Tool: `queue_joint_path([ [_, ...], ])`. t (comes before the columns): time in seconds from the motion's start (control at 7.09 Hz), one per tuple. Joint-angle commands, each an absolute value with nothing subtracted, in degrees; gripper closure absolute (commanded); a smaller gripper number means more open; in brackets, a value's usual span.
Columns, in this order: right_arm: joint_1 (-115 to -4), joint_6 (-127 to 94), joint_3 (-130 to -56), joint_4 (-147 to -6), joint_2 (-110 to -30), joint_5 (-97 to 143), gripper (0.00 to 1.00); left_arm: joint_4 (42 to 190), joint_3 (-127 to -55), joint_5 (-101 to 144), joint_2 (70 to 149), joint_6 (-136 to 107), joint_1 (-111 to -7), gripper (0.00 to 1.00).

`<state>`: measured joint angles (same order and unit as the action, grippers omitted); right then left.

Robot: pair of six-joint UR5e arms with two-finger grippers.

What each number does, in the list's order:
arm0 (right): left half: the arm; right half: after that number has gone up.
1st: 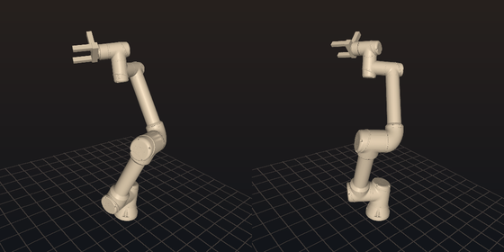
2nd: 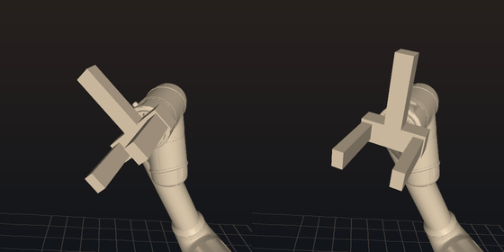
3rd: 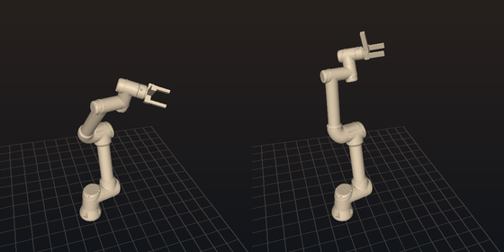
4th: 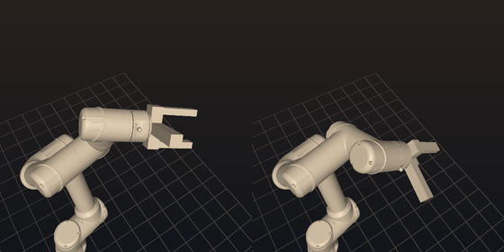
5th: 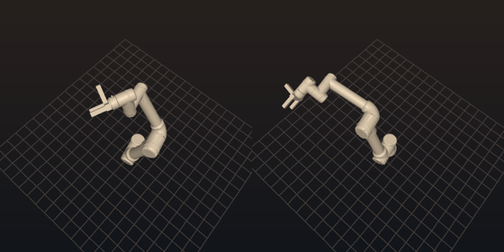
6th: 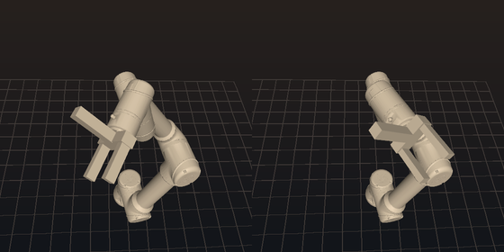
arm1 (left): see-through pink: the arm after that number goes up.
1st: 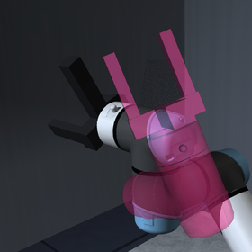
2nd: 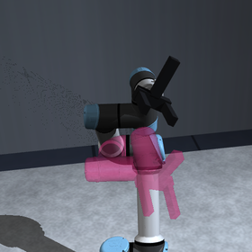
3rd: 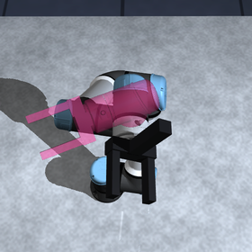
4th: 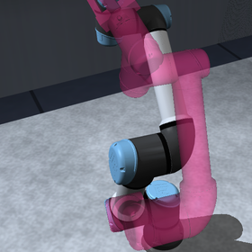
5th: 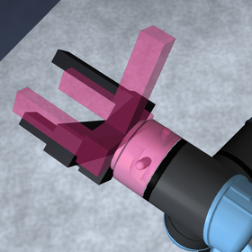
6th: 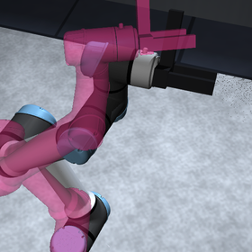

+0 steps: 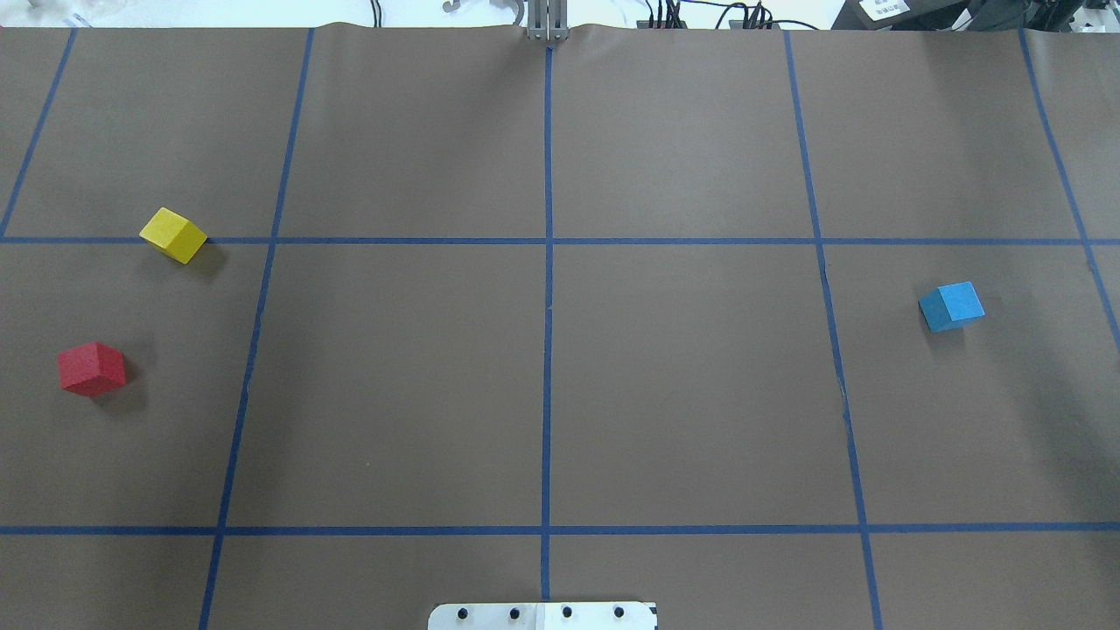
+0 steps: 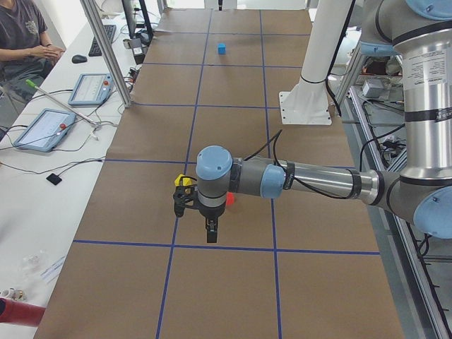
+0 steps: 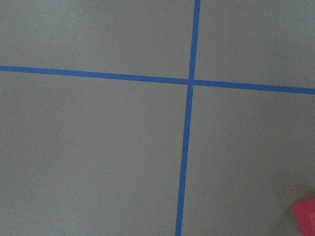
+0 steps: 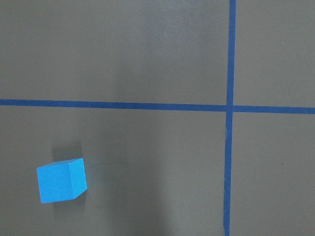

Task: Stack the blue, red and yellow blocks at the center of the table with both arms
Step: 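Reach the right gripper toward the blue cube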

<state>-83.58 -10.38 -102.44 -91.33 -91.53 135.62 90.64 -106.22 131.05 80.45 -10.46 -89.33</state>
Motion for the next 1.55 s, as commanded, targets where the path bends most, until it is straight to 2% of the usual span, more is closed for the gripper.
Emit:
queue_joint_path([
  [0.0, -83.06, -8.28, -102.48, -91.84, -91.23, 132.74, 0.00, 91.22, -106.17, 131.13, 80.33, -10.55, -89.30, 0.00],
  [0.71, -82.97, -9.05, -101.08, -90.53, -93.07, 135.33, 0.00, 93.16, -106.17, 131.05, 79.80, -9.93, -86.49, 0.00],
  [0.99, -77.63, -13.32, -100.99, -83.87, -93.08, 137.19, 0.00, 93.16, -106.26, 132.52, 79.72, -9.93, -86.40, 0.00],
  [1.41, -67.10, -34.29, -101.16, -70.88, -92.29, 132.92, 0.00, 93.25, -106.35, 134.03, 79.72, -9.93, -86.40, 0.00],
])
